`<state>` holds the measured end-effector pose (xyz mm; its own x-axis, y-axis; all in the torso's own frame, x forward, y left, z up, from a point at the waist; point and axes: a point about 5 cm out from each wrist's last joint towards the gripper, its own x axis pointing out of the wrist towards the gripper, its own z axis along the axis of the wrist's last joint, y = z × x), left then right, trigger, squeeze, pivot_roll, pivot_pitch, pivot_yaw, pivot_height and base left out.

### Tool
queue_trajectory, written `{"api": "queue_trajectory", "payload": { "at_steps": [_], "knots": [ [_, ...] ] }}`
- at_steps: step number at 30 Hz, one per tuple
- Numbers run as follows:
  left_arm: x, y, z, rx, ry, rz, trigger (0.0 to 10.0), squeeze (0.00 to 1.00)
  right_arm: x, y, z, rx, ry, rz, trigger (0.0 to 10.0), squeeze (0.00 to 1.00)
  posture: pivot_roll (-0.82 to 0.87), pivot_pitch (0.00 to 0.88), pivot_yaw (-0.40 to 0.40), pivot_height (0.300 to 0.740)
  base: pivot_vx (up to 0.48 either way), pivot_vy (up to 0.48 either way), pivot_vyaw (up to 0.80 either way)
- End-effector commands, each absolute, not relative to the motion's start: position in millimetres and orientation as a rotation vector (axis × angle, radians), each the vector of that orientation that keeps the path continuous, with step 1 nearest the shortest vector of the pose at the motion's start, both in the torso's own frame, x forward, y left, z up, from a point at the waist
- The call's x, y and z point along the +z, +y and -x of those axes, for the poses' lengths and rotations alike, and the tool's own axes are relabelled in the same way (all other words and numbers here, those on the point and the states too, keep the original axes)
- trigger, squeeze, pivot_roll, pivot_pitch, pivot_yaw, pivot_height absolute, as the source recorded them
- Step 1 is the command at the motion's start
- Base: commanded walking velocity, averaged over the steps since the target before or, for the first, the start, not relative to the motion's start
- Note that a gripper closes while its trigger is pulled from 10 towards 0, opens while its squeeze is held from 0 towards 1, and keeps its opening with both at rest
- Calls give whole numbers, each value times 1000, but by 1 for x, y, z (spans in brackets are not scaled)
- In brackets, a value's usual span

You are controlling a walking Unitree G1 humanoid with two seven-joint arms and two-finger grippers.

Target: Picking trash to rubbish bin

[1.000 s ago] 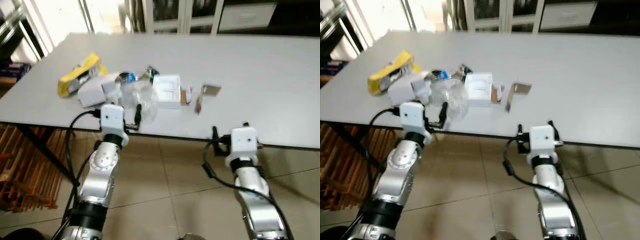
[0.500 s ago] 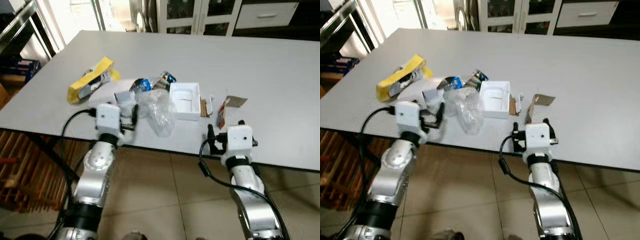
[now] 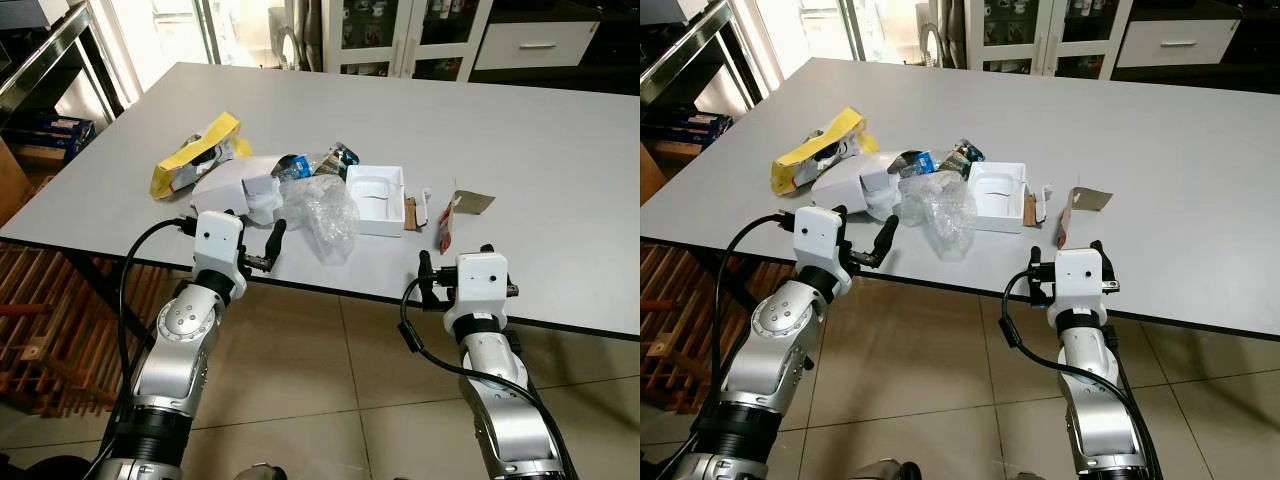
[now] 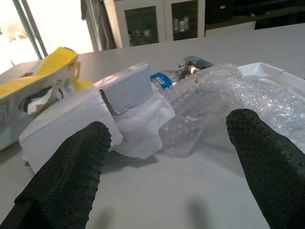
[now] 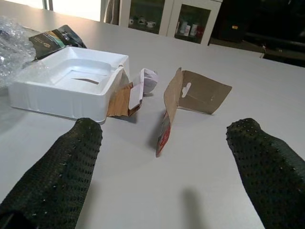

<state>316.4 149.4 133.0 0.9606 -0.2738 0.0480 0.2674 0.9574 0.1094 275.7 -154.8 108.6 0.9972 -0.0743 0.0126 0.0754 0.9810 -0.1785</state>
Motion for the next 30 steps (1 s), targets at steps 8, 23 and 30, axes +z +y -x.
{"api": "queue_trajectory", "payload": {
  "at_steps": [8,23,30],
  "knots": [
    [136,149,-314,-298,-64,-107,10000,0,106,-158,-277,-94,17,168,10000,0,2,108,30,740,0,0,-789],
    [142,151,-318,-322,-79,-103,10000,0,108,-159,-277,-91,9,175,10000,0,-8,111,28,740,0,0,-506],
    [151,155,-321,-399,-92,-125,10000,0,109,-159,-278,-74,4,179,10000,0,-7,114,21,740,0,0,0]
  ]
}}
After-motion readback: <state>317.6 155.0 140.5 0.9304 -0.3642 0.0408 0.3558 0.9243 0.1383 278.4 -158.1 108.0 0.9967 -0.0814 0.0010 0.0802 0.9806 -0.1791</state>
